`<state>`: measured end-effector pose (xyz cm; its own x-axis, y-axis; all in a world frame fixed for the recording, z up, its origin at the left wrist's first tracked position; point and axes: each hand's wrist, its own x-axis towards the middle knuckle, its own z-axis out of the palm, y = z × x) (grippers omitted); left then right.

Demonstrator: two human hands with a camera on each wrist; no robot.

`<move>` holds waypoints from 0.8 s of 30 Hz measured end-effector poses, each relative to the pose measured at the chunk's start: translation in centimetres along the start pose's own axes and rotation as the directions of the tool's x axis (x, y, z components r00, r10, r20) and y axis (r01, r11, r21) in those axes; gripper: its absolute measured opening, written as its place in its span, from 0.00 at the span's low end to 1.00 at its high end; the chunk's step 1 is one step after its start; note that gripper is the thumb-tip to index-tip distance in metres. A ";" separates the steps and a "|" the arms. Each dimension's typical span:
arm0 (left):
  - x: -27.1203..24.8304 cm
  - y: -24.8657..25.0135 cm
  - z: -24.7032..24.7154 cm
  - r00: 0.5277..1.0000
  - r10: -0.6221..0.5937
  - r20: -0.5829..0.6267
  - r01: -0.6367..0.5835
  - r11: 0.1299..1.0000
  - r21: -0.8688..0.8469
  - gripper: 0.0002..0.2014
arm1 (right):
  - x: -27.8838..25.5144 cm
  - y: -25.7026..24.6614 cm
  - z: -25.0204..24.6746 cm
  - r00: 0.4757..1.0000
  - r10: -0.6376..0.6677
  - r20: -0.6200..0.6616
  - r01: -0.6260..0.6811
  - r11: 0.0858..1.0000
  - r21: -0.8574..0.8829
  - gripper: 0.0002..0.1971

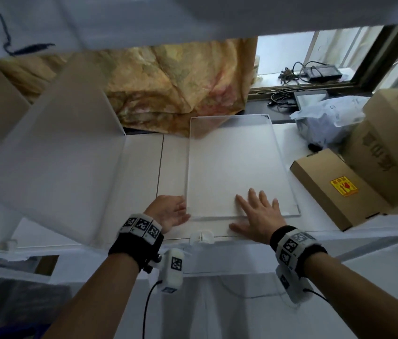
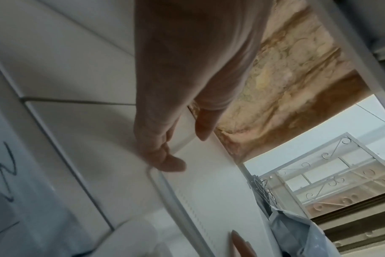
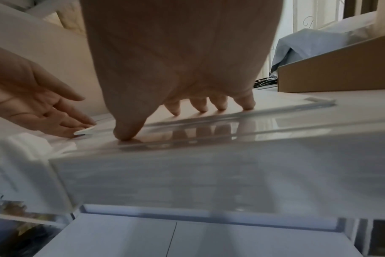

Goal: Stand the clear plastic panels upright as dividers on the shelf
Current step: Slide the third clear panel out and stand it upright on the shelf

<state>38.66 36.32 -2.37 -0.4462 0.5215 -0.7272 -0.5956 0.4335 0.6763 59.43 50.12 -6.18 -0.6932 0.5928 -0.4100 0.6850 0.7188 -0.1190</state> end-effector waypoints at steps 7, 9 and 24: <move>0.3 0.3 2.5 0.994 0.109 -0.016 -0.100 0.955 0.279 0.07 | -1.7 -1.2 -1.4 0.998 0.012 -0.060 -0.007 0.996 0.084 0.48; -1.5 1.6 3.4 0.980 0.195 0.025 -0.194 0.933 0.303 0.09 | -2.5 -1.9 -2.4 0.993 0.046 -0.106 -0.032 0.991 0.128 0.46; -15.7 9.4 6.2 0.727 0.576 0.374 -0.686 0.621 0.379 0.18 | -10.1 -10.2 -18.1 0.794 0.237 -0.560 0.067 0.881 0.468 0.15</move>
<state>44.19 36.82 16.13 -0.4177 0.9036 -0.0954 0.1896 0.1893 0.9634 55.46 43.37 15.52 -0.5133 0.8445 0.1527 0.6623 0.5030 -0.5553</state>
